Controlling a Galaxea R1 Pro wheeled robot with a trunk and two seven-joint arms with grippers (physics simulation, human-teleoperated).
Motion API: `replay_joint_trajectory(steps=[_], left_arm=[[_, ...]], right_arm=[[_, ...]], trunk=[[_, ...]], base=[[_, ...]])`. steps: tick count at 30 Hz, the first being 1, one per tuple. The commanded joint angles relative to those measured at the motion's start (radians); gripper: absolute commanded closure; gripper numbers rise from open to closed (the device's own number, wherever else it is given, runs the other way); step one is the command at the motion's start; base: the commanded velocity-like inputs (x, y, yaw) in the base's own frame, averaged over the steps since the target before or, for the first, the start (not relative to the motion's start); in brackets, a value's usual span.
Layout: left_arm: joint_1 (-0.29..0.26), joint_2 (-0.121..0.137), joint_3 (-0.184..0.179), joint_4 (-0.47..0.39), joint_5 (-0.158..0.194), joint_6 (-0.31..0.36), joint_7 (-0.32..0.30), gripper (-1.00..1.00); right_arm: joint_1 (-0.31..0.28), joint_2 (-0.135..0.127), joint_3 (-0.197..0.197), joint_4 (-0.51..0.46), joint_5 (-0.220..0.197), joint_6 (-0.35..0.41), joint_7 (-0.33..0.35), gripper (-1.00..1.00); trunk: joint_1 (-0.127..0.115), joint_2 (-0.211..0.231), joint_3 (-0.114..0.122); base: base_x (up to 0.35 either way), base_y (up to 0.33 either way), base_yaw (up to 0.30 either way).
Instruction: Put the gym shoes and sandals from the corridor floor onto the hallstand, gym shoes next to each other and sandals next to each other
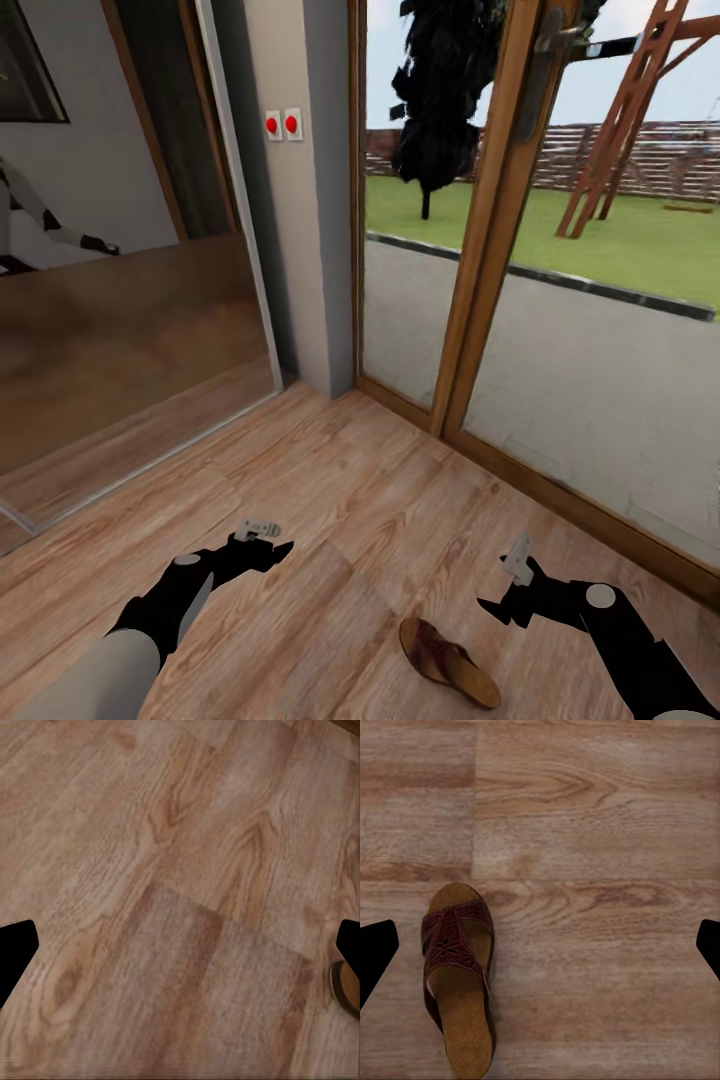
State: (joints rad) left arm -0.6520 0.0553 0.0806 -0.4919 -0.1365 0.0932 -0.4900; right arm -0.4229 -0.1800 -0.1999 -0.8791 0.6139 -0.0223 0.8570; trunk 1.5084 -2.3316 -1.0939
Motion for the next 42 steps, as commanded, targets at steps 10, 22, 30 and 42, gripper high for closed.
replay_joint_trajectory(steps=[10, 22, 30, 42], left_arm=[[-0.001, -0.001, 0.01, -0.002, -0.009, 0.007, -0.009, -1.0], [-0.001, 0.0, 0.011, -0.002, -0.009, 0.005, -0.009, -1.0], [0.0, 0.003, 0.011, -0.002, -0.009, 0.006, -0.009, -1.0], [0.0, 0.004, -0.002, -0.004, -0.018, 0.009, -0.01, -1.0]], right_arm=[[-0.001, 0.001, -0.003, -0.001, 0.008, -0.002, 0.005, -1.0], [-0.001, 0.003, -0.001, -0.002, 0.008, -0.004, 0.004, -1.0], [-0.001, 0.003, -0.001, -0.002, 0.007, -0.004, 0.004, -1.0], [-0.001, 0.003, -0.003, -0.004, 0.008, -0.003, 0.001, -1.0]], trunk=[[0.0, 0.0, -0.001], [0.0, 0.0, -0.001], [0.0, 0.0, -0.001], [0.0, 0.0, -0.001]], base=[[-0.023, -0.006, 0.003], [-0.041, 0.0, 0.0], [-0.018, 0.0, 0.0], [-0.001, 0.0, 0.0]])
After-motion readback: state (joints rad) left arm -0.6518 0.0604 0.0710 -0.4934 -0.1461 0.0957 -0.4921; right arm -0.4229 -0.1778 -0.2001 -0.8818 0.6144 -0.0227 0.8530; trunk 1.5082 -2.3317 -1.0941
